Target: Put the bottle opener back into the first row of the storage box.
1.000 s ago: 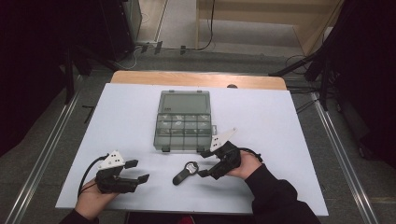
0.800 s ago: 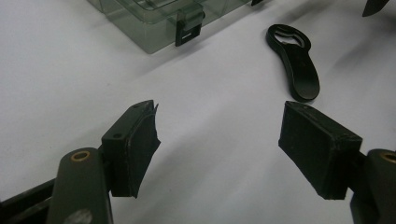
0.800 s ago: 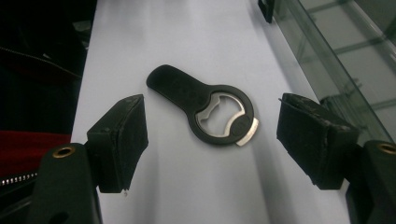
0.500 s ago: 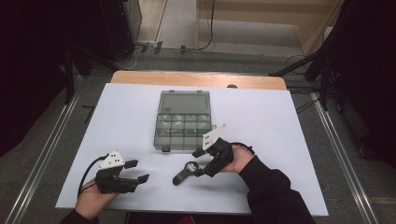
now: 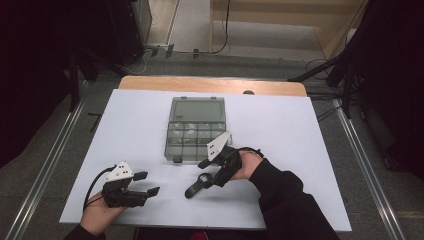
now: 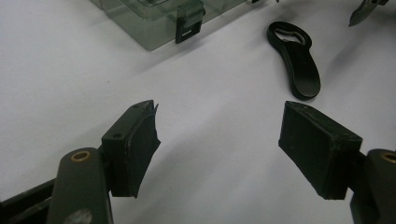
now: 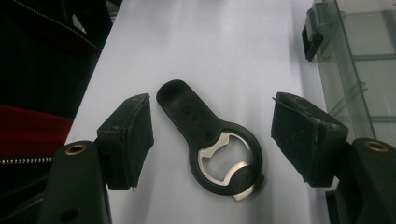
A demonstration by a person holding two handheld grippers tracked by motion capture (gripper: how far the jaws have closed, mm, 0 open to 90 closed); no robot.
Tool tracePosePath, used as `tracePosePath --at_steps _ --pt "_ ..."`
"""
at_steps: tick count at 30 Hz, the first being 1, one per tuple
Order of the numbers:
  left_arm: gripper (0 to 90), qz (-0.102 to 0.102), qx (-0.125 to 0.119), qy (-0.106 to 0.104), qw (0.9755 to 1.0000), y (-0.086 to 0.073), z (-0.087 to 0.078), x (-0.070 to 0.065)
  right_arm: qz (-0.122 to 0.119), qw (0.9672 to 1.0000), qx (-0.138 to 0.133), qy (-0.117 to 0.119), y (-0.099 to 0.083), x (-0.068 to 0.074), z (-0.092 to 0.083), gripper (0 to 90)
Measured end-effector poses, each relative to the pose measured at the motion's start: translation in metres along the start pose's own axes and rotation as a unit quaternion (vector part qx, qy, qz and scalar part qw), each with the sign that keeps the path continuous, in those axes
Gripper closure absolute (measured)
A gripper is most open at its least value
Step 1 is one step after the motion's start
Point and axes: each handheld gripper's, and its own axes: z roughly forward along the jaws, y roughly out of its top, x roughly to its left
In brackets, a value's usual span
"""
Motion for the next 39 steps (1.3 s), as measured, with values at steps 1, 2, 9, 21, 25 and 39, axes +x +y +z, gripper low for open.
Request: tracePosePath --at_steps 1,2,9,21,25,39 --pt "27.3 0.0 0.0 0.0 1.0 0.0 0.0 0.0 -0.001 1.0 0.001 0.004 0.001 -0.001 0.001 30.4" --pt "27.3 -0.001 0.0 -0.001 1.0 0.0 0.0 0.0 -0.003 1.0 0.003 0.007 0.001 -0.002 0.001 30.3" --pt "27.3 0.0 0.001 -0.001 1.0 0.0 0.0 0.0 -0.021 0.9995 0.021 0.009 0.007 -0.005 0.001 30.5" --pt "27.3 0.0 0.001 -0.002 1.0 0.0 0.0 -0.001 -0.064 0.9955 0.07 0.012 0.022 -0.003 0.007 30.9" --pt "27.3 0.0 0.0 -0.002 1.0 0.0 0.0 0.0 -0.088 0.9926 0.081 0.021 0.025 -0.003 0.01 31.8" --pt "27.3 0.0 0.001 -0.002 1.0 0.0 0.0 -0.001 -0.139 0.9825 0.115 0.045 0.031 -0.004 0.023 34.9"
